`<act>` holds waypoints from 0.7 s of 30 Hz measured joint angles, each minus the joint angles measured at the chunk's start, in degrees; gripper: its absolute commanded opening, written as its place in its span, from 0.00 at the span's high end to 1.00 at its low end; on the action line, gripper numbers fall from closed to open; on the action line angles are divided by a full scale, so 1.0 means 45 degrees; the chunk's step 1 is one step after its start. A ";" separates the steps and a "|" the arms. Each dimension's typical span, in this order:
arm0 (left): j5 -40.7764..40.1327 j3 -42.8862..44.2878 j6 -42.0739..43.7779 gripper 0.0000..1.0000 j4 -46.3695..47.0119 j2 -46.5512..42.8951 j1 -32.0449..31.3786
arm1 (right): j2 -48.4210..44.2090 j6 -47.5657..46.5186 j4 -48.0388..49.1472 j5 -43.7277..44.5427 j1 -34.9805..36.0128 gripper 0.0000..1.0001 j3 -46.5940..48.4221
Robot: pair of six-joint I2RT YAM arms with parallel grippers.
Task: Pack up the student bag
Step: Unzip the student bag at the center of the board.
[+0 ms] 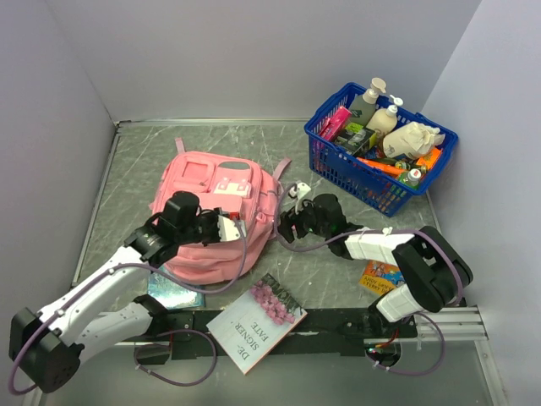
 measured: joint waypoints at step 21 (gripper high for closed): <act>0.0651 0.0680 -0.0189 0.99 -0.1107 -0.1452 -0.0039 | -0.0588 0.0500 0.1384 -0.1127 -0.0019 0.32 -0.1535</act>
